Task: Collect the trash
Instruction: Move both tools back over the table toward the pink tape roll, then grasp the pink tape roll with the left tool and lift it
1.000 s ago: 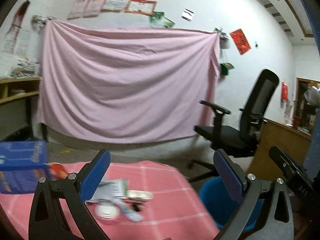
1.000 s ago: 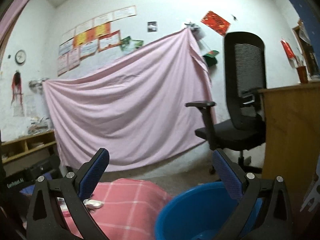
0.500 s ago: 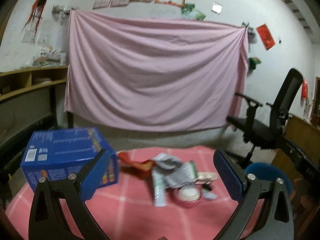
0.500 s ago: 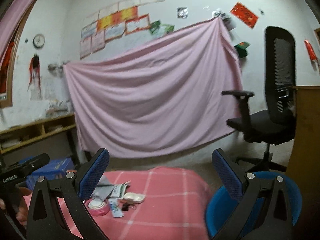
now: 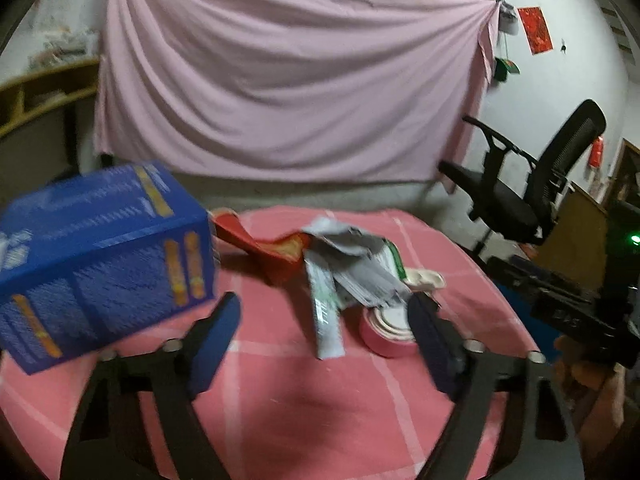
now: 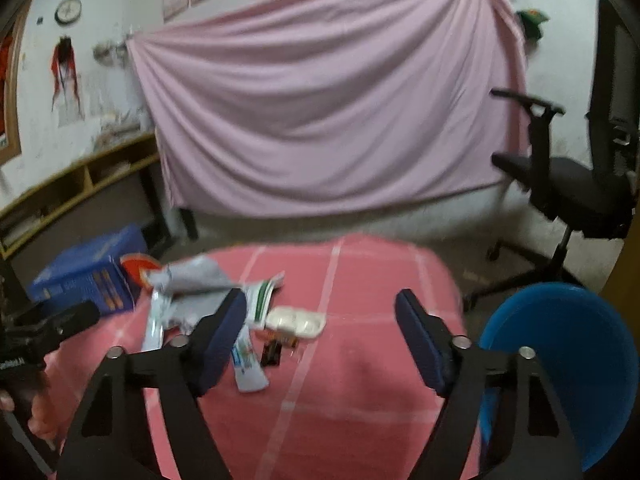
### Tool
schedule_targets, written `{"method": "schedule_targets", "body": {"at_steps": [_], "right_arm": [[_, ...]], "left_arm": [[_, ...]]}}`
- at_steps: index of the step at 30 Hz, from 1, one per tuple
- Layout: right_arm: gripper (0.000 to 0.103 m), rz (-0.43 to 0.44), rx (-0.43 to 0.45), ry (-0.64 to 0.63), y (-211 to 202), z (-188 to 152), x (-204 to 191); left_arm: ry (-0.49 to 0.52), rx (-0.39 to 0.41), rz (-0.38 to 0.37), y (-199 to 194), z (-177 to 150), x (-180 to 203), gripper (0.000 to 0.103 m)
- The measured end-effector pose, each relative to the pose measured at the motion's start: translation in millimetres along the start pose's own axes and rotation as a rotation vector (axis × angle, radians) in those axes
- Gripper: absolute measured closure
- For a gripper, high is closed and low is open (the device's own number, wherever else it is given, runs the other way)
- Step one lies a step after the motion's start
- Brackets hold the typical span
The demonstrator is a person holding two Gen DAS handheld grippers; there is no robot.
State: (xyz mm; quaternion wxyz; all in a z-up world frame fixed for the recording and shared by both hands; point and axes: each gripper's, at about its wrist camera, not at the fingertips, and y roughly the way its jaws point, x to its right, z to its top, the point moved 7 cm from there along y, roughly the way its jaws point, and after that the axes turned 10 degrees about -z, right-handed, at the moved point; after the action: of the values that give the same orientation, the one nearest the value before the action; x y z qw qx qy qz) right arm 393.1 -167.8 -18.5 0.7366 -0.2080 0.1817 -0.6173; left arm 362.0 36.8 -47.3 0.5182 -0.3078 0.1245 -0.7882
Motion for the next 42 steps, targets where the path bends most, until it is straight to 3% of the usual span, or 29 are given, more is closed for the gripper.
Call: {"method": "schedule_targets", "body": {"at_steps": [4, 7, 14, 21, 27, 38, 40, 42], "right_arm": [[0.052, 0.021, -0.097, -0.038, 18, -9, -8], [0.060, 0.040, -0.164, -0.052, 29, -16, -14], [0.070, 0.080, -0.271, -0.078, 47, -27, -22], [0.071, 0.103, -0.310, -0.034, 50, -30, -18], [0.071, 0.131, -0.357, -0.051, 58, -34, -24], [0.073, 0.191, -0.427, -0.040, 68, -41, -29], [0.091, 0.208, -0.424, -0.041, 65, -40, -29], [0.091, 0.198, -0.416, -0.047, 61, -41, -26]], "left_arm": [[-0.006, -0.088, -0.087, 15, -3, 11, 0.056], [0.005, -0.133, -0.123, 22, -4, 20, 0.063], [0.016, -0.230, -0.151, 39, -8, 28, 0.063], [0.067, -0.268, -0.129, 48, -8, 35, 0.057], [0.008, -0.265, -0.145, 53, -5, 25, 0.057], [0.006, -0.279, -0.146, 61, -3, 27, 0.055], [0.010, -0.280, -0.148, 61, -3, 28, 0.053], [0.019, -0.277, -0.149, 61, -3, 30, 0.049]]}}
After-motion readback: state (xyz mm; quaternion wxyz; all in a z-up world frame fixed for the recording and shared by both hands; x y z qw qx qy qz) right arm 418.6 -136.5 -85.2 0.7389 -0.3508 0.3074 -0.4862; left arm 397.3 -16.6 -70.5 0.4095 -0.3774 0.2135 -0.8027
